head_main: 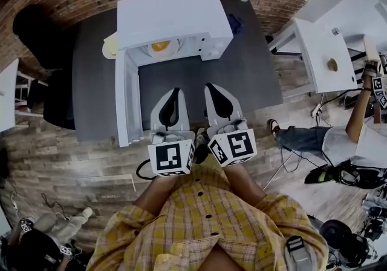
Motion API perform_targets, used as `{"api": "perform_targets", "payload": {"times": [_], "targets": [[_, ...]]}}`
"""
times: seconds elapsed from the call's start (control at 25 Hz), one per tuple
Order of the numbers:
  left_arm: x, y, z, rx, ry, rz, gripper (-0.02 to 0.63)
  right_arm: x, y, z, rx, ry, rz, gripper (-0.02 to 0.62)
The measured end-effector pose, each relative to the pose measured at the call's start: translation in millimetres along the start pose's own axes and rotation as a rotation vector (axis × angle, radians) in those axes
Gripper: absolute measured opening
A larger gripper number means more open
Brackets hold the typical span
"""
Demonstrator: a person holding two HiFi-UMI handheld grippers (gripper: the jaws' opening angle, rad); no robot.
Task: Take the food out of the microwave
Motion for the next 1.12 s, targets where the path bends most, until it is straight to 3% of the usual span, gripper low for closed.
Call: {"api": "perform_targets", "payload": {"times": [0.4, 0.64, 1.12], "targets": [[5.9, 37.0, -11.1, -0.042, -0.062, -0.021, -0.002, 4.8, 29.1, 22.0, -0.068, -0.009, -0.007, 0.003], [27.6, 70.1, -28.2, -0.076, -0.101, -0.072, -0.002, 20.1, 47.2, 40.7, -0.076, -0.009, -0.046, 0.003], [81.6, 114.6, -70.8, -0.14, -0.26, -0.179, -0.002, 45.9, 67.1, 52.6, -0.107, 0.005, -0.096, 0.003]]}}
Point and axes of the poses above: the fingertips, and each gripper's own axes: y forward along the fingers, z to its right, x out of its underside, the point moved 5 cm from there along -y, backward along the fingers, and after that the axes turned 7 degrees about -y, right-handed, at the moved point
